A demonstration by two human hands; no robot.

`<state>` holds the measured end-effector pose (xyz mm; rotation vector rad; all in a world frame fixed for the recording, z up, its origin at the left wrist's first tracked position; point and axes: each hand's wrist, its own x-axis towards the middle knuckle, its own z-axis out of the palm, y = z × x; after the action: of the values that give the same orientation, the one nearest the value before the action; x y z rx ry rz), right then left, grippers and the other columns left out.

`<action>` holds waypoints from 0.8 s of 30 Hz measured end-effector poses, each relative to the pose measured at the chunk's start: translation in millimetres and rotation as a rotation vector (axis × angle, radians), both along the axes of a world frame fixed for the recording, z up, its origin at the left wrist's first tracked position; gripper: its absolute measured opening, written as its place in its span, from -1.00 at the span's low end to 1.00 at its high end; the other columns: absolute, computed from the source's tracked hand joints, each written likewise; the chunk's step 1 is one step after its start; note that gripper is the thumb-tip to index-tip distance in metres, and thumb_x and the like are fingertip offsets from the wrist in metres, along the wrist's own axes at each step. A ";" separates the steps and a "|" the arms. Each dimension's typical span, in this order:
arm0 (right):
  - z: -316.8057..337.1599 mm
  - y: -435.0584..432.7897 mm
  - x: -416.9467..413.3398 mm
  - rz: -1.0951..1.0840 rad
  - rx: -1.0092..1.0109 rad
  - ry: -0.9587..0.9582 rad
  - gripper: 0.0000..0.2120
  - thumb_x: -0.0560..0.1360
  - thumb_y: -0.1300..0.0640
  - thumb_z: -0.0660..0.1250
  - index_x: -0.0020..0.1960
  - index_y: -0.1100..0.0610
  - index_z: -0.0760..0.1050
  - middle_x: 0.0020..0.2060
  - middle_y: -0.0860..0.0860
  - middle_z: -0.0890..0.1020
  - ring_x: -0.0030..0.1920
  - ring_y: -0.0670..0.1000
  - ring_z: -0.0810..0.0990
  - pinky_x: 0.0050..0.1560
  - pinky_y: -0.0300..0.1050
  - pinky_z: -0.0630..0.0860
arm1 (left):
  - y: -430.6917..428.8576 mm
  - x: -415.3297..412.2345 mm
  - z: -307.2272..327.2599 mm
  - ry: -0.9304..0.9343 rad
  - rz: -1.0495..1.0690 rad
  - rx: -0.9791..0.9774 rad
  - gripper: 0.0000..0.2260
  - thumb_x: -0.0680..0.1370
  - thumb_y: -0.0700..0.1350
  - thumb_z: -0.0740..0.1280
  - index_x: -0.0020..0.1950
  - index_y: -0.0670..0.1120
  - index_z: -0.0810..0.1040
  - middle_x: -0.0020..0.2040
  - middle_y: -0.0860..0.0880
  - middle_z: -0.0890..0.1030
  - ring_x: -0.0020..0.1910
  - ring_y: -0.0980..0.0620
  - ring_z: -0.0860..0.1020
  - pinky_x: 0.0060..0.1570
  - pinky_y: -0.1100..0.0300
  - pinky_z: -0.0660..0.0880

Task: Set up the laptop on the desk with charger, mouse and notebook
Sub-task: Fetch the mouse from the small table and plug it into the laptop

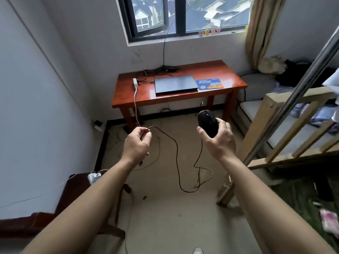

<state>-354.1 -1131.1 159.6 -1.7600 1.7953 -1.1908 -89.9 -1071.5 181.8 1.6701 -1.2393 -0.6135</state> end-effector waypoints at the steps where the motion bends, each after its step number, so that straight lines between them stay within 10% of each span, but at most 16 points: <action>1: 5.9 -24.9 1.2 0.001 0.005 -0.011 -0.28 0.36 -0.43 0.32 0.35 0.00 0.40 0.05 -0.09 0.43 -0.04 -0.07 0.43 -0.13 -0.19 0.36 | -21.9 1.8 4.2 -0.007 0.018 0.003 -0.97 0.60 -0.09 0.31 0.00 0.02 0.54 -0.23 -0.03 0.60 -0.45 0.01 0.57 -0.57 0.27 0.46; 9: 18.2 -193.1 21.8 0.035 -0.054 0.014 -0.30 0.35 -0.41 0.33 0.34 -0.03 0.41 0.03 -0.11 0.43 -0.04 -0.09 0.45 -0.04 -0.16 0.38 | -184.4 26.6 6.0 0.062 0.061 -0.109 -0.89 0.66 -0.13 0.22 0.03 -0.02 0.54 -0.44 -0.01 0.51 -0.49 0.05 0.50 -0.37 0.11 0.54; 24: 81.4 -548.7 50.1 -0.173 -0.220 0.035 -0.36 0.40 -0.31 0.41 0.34 0.04 0.43 0.11 -0.02 0.50 0.06 -0.04 0.52 0.06 -0.21 0.40 | -602.9 57.5 48.3 0.182 -0.201 -0.153 -0.87 0.65 -0.05 0.17 0.07 -0.05 0.46 -0.37 0.00 0.39 -0.51 0.00 0.44 -0.59 0.11 0.45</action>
<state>-304.0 -1679.9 241.0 -1.7797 1.9329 -1.4857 -32.4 -1674.4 230.1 1.3428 -1.2962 -0.7551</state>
